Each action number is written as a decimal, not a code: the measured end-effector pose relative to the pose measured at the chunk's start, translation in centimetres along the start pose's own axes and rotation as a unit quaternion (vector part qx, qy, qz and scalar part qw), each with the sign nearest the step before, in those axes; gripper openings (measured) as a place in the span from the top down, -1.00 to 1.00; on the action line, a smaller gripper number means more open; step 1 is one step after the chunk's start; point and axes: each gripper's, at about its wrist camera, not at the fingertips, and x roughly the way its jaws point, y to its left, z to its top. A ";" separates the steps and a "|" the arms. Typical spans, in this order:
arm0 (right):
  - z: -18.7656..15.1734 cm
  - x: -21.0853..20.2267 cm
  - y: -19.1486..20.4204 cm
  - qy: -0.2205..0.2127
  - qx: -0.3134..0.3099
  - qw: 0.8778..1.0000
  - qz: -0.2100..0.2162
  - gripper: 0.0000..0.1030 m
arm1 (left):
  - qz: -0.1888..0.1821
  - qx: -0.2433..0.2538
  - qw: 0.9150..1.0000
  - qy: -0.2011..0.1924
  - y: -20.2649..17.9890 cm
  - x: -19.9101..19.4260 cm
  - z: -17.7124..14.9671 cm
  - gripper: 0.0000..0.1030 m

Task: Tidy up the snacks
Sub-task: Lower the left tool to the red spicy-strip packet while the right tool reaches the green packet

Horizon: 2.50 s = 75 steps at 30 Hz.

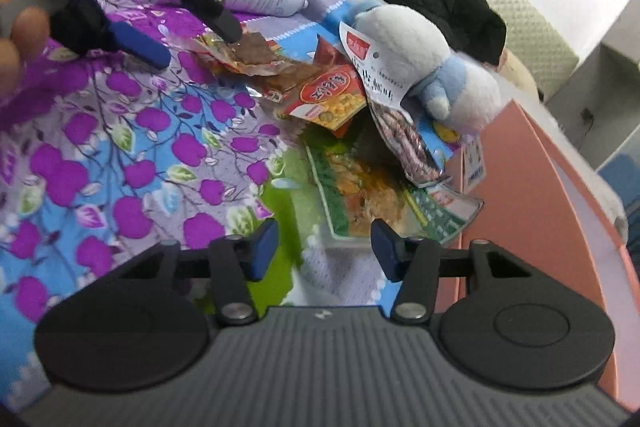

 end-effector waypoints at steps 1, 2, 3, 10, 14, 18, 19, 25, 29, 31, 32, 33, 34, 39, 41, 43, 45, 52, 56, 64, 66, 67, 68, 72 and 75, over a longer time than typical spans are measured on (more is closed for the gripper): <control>0.1 0.2 0.1 -0.004 -0.010 1.000 -0.007 -0.03 | -0.002 -0.004 1.000 -0.001 0.1 0.3 0.2 -0.17; 0.2 0.5 0.3 -0.007 -0.018 1.000 -0.012 -0.03 | -0.006 -0.009 1.000 -0.001 0.1 0.6 0.3 -0.12; 0.3 0.7 0.3 -0.010 -0.022 1.000 -0.015 -0.03 | -0.009 -0.013 1.000 0.000 0.2 0.9 0.5 -0.07; 0.7 1.7 0.4 -0.012 -0.037 0.999 -0.013 0.41 | -0.004 -0.033 0.999 0.000 0.5 2.6 1.1 0.57; 0.7 1.2 0.3 -0.015 -0.039 0.999 -0.014 0.65 | -0.007 -0.027 1.000 -0.006 0.0 1.9 1.0 0.77; 0.6 0.1 0.4 -0.020 -0.040 0.999 -0.013 0.67 | -0.006 -0.023 1.000 -0.005 -0.2 0.7 0.7 0.84; 0.5 -0.3 0.5 -0.021 -0.040 0.999 -0.013 0.68 | -0.006 -0.024 1.000 -0.004 -0.2 0.3 0.5 0.86; -0.2 -3.2 1.2 -0.025 -0.041 0.999 -0.003 0.70 | -0.004 -0.025 1.000 0.001 -0.2 -2.8 -0.9 0.90; -0.9 -5.6 1.7 -0.027 -0.035 0.999 0.007 0.71 | 0.002 -0.021 1.000 0.005 -0.2 -5.3 -2.4 0.91; -1.4 -6.7 1.8 -0.028 -0.032 0.999 0.012 0.71 | 0.003 -0.019 1.000 0.007 -0.2 -6.4 -3.1 0.91; -1.6 -7.3 1.9 -0.028 -0.030 0.999 0.015 0.71 | 0.006 -0.018 1.000 0.007 -0.2 -7.0 -3.4 0.91; -1.8 -7.8 1.7 -0.026 -0.023 0.999 0.019 0.71 | 0.009 -0.016 1.000 0.006 -0.2 -7.7 -3.8 0.91; -1.9 -8.2 1.6 -0.025 -0.015 0.999 0.022 0.71 | 0.011 -0.016 1.000 0.006 -0.2 -8.3 -4.1 0.91; -2.7 -10.4 1.0 -0.030 0.002 0.999 0.029 0.72 | 0.021 -0.018 1.000 0.006 -0.4 -11.3 -6.0 0.91; -3.1 -11.3 0.9 -0.034 0.008 0.999 0.035 0.73 | 0.021 -0.016 1.000 0.010 -0.6 -12.3 -6.8 0.91; -3.6 -12.2 1.1 -0.034 0.008 0.999 0.038 0.74 | 0.028 -0.015 0.999 0.015 -0.6 -13.2 -7.7 0.91; -4.1 -13.1 1.2 -0.033 0.008 0.999 0.041 0.75 | 0.031 -0.019 0.999 0.022 -0.5 -14.0 -8.5 0.91; -5.6 -16.3 2.1 -0.027 0.007 0.998 0.062 0.75 | 0.046 -0.011 0.998 0.039 -0.4 -16.6 -10.9 0.90; -6.8 -16.6 2.7 -0.006 0.008 0.997 0.077 0.72 | 0.056 0.001 0.997 0.058 0.0 -17.3 -11.8 0.87; -7.8 -16.7 2.1 0.013 0.044 0.994 0.095 -0.08 | 0.075 0.058 0.992 0.085 -0.5 -19.0 -12.6 -0.36; -7.9 -16.7 1.9 0.021 0.064 0.992 0.110 -0.40 | 0.081 0.085 0.989 0.090 -1.0 -19.2 -12.4 -0.37; -7.9 -16.8 1.7 0.021 0.077 0.990 0.120 -0.55 | 0.085 0.102 0.987 0.093 -1.3 -19.3 -12.3 -0.42; -7.9 -16.9 1.4 0.020 0.093 0.987 0.131 -0.62 | 0.091 0.119 0.984 0.093 -1.6 -19.3 -12.2 -0.54; -7.9 -16.9 0.1 0.014 0.167 0.970 0.176 -0.64 | 0.093 0.190 0.974 0.082 -2.9 -19.4 -11.6 -0.63; -7.9 -16.0 -0.8 0.019 0.215 0.961 0.172 -0.64 | 0.090 0.230 0.966 0.079 -3.8 -18.8 -10.9 -0.66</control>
